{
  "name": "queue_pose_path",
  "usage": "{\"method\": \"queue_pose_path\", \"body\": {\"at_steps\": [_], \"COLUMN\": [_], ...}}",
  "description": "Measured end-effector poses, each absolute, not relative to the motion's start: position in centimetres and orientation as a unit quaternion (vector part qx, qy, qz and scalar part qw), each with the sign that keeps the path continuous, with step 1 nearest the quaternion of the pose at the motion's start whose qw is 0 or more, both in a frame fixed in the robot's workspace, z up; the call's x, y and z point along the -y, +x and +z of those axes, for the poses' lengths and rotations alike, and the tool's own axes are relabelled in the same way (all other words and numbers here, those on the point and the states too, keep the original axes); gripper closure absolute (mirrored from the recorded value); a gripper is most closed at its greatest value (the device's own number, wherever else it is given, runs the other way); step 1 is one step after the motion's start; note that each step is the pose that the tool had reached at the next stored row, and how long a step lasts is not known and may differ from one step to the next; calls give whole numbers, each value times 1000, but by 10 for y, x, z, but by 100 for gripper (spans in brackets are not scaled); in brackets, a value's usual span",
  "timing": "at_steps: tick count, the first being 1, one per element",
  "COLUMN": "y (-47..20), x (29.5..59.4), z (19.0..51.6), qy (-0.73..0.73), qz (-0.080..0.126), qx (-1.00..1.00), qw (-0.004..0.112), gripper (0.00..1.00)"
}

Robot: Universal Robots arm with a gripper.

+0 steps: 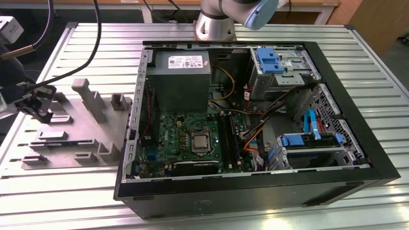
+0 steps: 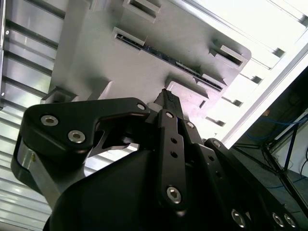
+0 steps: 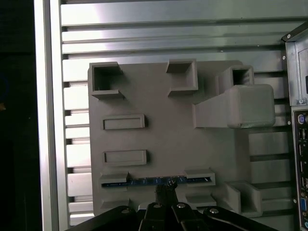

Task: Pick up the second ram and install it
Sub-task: 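Pick up the second ram and move it above second insertion slot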

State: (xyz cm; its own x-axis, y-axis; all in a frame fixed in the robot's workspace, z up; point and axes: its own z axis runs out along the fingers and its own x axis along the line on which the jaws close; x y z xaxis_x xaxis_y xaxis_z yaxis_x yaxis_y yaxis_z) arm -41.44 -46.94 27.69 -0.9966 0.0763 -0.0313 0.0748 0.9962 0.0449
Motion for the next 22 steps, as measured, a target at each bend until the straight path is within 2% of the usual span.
{"method": "queue_pose_path", "body": {"at_steps": [9,22], "y": [-414,-414], "x": [469,469], "z": [277,276], "qy": [30,-63], "qz": [22,23], "qx": [-999,-998], "qw": [16,14], "gripper": [89,89]}}
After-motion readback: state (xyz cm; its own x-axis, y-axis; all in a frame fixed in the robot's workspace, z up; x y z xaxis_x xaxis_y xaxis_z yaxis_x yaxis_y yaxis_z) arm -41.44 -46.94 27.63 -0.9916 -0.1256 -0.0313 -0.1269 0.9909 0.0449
